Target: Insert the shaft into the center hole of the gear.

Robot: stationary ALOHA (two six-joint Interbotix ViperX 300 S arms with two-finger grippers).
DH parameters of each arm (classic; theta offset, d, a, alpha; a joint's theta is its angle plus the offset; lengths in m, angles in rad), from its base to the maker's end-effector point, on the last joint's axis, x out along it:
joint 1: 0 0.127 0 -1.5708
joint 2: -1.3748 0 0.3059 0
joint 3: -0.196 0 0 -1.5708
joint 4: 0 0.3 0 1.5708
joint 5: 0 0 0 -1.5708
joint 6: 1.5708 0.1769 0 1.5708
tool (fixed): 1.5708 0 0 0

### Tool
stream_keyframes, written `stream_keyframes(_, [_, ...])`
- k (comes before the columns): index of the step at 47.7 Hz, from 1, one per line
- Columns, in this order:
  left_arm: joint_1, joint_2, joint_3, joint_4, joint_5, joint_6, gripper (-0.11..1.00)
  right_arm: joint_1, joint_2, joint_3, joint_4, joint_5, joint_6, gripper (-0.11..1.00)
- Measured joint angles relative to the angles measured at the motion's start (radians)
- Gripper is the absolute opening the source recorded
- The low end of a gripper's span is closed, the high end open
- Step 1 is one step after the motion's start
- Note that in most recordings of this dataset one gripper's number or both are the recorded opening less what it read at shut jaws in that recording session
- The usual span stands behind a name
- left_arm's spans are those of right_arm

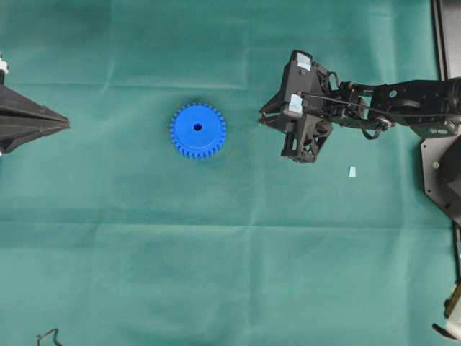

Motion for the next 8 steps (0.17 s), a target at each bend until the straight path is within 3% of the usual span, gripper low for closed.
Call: stream_keyframes(8, [0.000, 0.002, 0.000, 0.000, 0.000, 0.000, 0.00, -0.002, 0.000, 0.000, 0.000, 0.000, 0.002, 0.54])
